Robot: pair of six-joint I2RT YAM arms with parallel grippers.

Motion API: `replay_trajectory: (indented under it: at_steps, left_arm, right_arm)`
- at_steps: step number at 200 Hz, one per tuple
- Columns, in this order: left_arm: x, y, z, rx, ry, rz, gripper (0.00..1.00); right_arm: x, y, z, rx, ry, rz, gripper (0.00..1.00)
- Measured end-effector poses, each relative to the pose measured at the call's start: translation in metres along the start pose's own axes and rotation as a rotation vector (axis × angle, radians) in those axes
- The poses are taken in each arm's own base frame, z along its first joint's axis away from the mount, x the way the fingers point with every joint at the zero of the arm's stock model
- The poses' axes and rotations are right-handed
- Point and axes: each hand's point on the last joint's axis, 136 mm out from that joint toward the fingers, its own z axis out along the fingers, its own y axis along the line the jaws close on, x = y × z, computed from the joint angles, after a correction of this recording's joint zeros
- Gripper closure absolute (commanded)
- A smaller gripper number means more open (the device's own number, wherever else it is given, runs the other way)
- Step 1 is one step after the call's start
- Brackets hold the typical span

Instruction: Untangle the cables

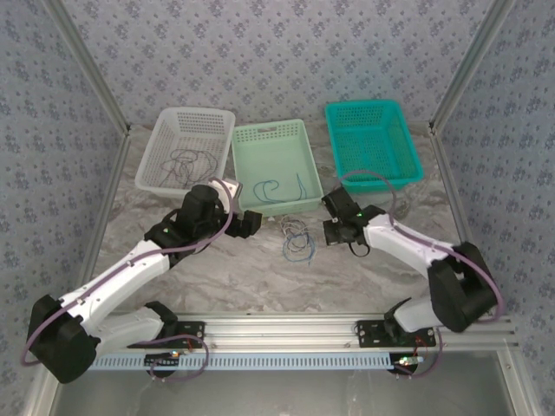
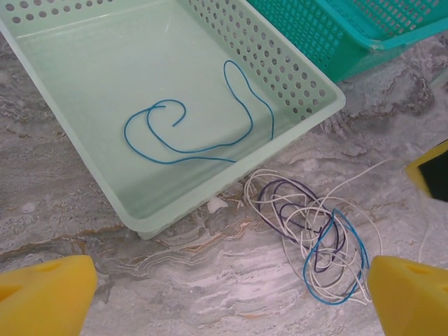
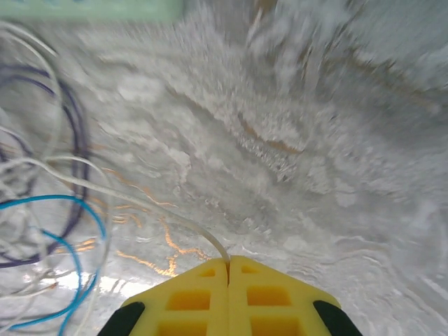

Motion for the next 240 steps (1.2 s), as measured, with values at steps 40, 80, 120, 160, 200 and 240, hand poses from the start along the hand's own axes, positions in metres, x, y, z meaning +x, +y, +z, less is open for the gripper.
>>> replay_trajectory:
  at_steps: [40,80,120,160,200,240]
  left_arm:
    - [0.002,-0.005,0.0,0.028,0.008,0.013,0.01]
    - [0.004,-0.037,0.007,0.131,0.047,0.111,0.02]
    - [-0.004,-0.081,0.014,0.255,0.059,0.253,0.02]
    - [-0.012,-0.11,0.026,0.332,0.074,0.369,0.03]
    - [-0.016,-0.137,0.042,0.437,0.111,0.454,0.06]
    - [-0.02,-0.168,0.06,0.535,0.135,0.527,0.11]
  right_arm:
    - [-0.021,-0.012,-0.055,0.006,-0.175,0.004,1.0]
    - [-0.034,-0.017,-0.106,-0.047,-0.305,-0.011,1.0]
    - [-0.049,-0.006,-0.142,-0.123,-0.359,-0.079,1.0]
    - [-0.048,-0.001,-0.16,-0.17,-0.387,-0.135,1.0]
    - [-0.047,0.003,-0.17,-0.207,-0.403,-0.163,1.0]
    - [-0.045,0.006,-0.173,-0.227,-0.406,-0.182,1.0]
